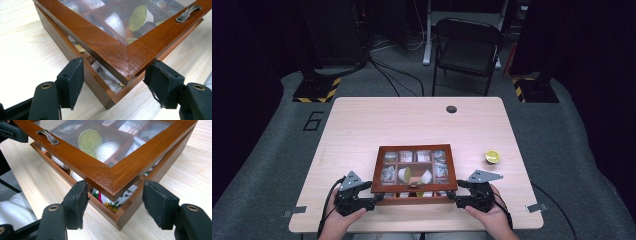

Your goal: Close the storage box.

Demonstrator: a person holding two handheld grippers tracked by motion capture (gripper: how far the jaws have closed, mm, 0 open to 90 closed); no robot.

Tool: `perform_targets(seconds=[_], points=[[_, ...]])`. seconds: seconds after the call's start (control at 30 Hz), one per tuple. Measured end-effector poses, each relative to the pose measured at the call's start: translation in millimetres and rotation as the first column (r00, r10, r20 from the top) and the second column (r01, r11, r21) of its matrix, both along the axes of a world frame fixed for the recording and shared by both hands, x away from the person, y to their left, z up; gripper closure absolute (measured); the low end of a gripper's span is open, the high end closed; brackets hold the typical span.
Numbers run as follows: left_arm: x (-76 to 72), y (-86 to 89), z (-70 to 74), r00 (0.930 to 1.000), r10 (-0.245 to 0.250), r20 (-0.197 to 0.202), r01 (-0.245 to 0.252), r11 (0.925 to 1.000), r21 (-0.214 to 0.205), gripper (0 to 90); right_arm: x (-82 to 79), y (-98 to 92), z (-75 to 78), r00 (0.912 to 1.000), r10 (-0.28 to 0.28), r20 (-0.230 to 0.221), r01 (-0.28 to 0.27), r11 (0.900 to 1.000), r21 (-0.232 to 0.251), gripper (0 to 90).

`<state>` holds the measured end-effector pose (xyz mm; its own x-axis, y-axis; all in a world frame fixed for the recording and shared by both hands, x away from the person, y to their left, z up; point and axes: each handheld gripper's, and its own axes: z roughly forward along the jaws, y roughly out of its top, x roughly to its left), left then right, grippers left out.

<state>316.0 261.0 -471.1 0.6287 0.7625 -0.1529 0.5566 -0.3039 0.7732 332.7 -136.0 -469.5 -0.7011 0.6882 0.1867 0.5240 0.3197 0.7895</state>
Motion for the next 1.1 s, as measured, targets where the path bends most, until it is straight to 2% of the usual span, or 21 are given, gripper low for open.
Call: perform_targets(seconds=[0.07,0.13,0.33,0.4,0.53,0.8,0.9,1.0,1.1], points=[[-1.1,-1.1,-2.2,1.0000,0.004,-0.005,-0.004,1.0000,-0.008,32.2,-0.9,0.5,-1.0,1.0000,-0.002,0.000,0.002,1.0000,-0.004,37.1],[-1.6,-0.8,-3.2,0.9999,-0.007,-0.012,0.007,1.0000,0.004,32.2,-2.4,1.1,-2.5,1.0000,0.003,0.000,-0.003,0.9998,-0.017,37.3],[-3.2,-4.3,-10.5,0.9991,-0.034,-0.026,0.036,0.9969,0.070,32.5,-4.1,0.6,-3.4,1.0000,0.002,0.009,-0.002,0.9997,-0.025,37.7],[-3.0,-4.5,-11.0,0.9988,-0.035,-0.033,0.037,0.9978,0.056,32.2,-3.2,0.0,-4.5,1.0000,0.001,0.007,-0.001,0.9997,-0.023,37.9],[-1.4,0.4,-10.4,0.9989,-0.006,-0.047,0.006,1.0000,-0.003,33.9,-1.8,-0.1,-6.6,1.0000,-0.001,-0.006,0.001,0.9994,-0.035,37.9],[0.2,4.3,-8.1,0.9991,0.005,-0.043,-0.006,0.9997,-0.022,33.9,-0.3,0.1,-7.9,0.9999,0.003,-0.014,-0.003,0.9993,-0.039,37.9],[1.2,8.2,-5.0,0.9996,0.010,-0.028,-0.011,0.9995,-0.029,33.9,0.8,-0.8,-5.4,0.9999,-0.004,-0.014,0.004,0.9998,-0.017,37.7],[2.8,13.0,-2.1,0.9993,0.036,-0.012,-0.036,0.9981,-0.049,33.8,1.8,-3.4,-1.3,0.9998,-0.021,0.000,0.021,0.9998,0.008,37.6],[5.3,17.6,-1.5,0.9984,0.056,-0.014,-0.056,0.9964,-0.064,33.3,4.6,-9.7,0.7,0.9990,-0.045,0.006,0.045,0.9986,0.028,37.5]])
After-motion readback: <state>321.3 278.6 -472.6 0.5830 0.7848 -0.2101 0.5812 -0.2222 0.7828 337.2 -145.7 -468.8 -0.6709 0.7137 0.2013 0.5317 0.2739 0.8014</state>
